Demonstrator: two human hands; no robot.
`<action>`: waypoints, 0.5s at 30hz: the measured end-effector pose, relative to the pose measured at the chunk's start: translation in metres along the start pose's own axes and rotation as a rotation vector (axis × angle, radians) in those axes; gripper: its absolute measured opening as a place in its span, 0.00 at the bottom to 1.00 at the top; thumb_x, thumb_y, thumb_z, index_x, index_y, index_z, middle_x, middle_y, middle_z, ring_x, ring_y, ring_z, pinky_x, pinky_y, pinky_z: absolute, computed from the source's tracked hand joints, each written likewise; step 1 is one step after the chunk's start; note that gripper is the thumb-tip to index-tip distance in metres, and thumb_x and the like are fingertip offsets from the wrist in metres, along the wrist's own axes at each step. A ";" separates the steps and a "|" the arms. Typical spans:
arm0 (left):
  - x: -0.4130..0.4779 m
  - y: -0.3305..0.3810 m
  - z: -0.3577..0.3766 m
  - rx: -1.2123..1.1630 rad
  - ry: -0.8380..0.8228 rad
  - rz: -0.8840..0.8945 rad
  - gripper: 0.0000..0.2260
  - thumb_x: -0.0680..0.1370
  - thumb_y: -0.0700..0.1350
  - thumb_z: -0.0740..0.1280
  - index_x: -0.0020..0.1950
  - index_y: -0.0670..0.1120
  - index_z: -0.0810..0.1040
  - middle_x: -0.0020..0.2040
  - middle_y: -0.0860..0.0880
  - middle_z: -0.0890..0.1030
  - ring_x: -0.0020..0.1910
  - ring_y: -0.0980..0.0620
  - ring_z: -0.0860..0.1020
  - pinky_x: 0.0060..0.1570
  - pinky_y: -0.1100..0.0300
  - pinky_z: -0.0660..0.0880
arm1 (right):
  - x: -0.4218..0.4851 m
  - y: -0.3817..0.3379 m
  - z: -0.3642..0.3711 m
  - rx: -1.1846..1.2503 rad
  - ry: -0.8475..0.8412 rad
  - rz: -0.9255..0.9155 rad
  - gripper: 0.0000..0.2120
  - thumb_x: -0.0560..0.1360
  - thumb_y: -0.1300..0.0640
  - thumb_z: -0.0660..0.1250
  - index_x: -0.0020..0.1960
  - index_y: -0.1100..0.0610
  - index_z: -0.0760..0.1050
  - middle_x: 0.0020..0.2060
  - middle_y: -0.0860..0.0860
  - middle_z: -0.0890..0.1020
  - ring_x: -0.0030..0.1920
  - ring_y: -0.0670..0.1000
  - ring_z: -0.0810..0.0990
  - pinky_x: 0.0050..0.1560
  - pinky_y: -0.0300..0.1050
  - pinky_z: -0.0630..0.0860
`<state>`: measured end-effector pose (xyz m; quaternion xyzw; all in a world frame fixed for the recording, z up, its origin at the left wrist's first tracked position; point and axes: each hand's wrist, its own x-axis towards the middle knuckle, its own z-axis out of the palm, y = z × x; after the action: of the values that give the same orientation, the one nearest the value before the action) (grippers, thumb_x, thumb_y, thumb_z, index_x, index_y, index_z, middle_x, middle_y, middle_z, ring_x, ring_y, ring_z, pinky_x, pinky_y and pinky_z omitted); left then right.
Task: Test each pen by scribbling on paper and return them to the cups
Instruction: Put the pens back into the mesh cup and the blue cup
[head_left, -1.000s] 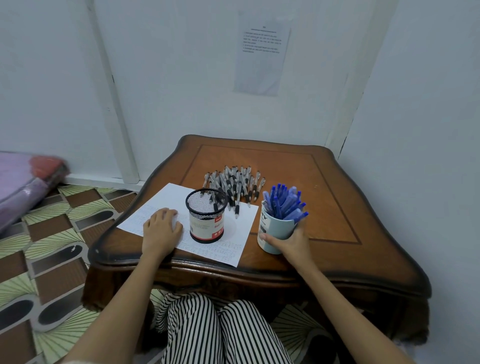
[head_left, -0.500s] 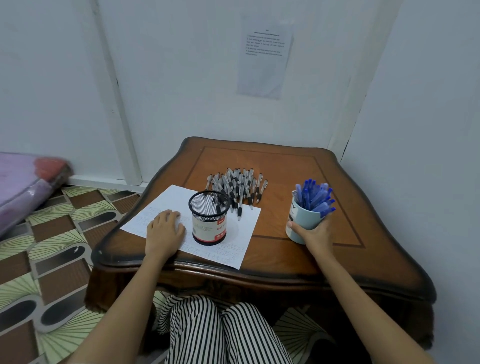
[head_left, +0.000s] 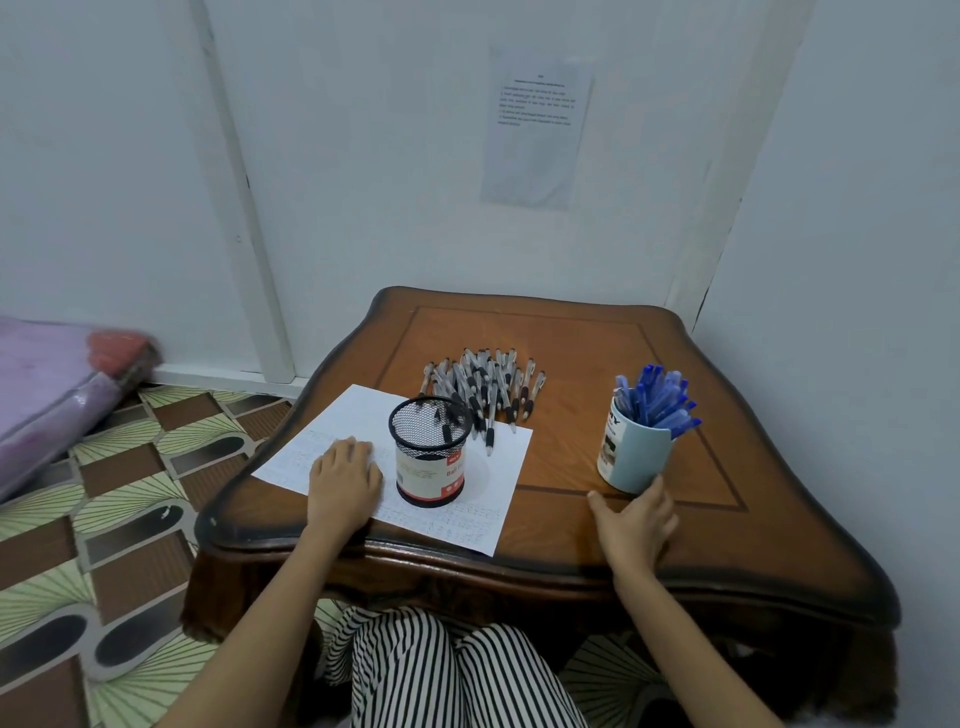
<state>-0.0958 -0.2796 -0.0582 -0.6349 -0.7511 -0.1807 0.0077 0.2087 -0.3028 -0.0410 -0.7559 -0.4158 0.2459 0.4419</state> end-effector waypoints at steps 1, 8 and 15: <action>-0.001 0.002 0.000 0.004 0.002 -0.010 0.18 0.82 0.47 0.54 0.70 0.43 0.66 0.70 0.43 0.68 0.69 0.46 0.65 0.69 0.52 0.61 | -0.007 -0.003 0.003 -0.007 -0.031 0.018 0.43 0.72 0.56 0.71 0.76 0.63 0.48 0.74 0.61 0.56 0.74 0.60 0.52 0.72 0.52 0.52; 0.018 0.010 -0.017 0.004 -0.064 -0.082 0.16 0.80 0.51 0.57 0.65 0.47 0.71 0.66 0.46 0.71 0.65 0.47 0.68 0.63 0.51 0.66 | -0.018 -0.050 0.043 -0.005 -0.350 -0.175 0.35 0.76 0.57 0.66 0.76 0.53 0.51 0.76 0.52 0.53 0.75 0.54 0.47 0.72 0.52 0.53; 0.081 0.018 -0.026 -0.397 -0.069 -0.109 0.14 0.79 0.46 0.63 0.61 0.41 0.74 0.63 0.41 0.73 0.60 0.44 0.72 0.60 0.49 0.71 | 0.053 -0.104 0.076 -0.082 -0.461 -0.197 0.29 0.78 0.53 0.62 0.76 0.52 0.55 0.75 0.53 0.56 0.75 0.56 0.49 0.72 0.56 0.53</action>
<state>-0.1004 -0.2074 -0.0093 -0.5881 -0.7340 -0.3034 -0.1529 0.1378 -0.1952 0.0126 -0.6528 -0.5870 0.3504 0.3263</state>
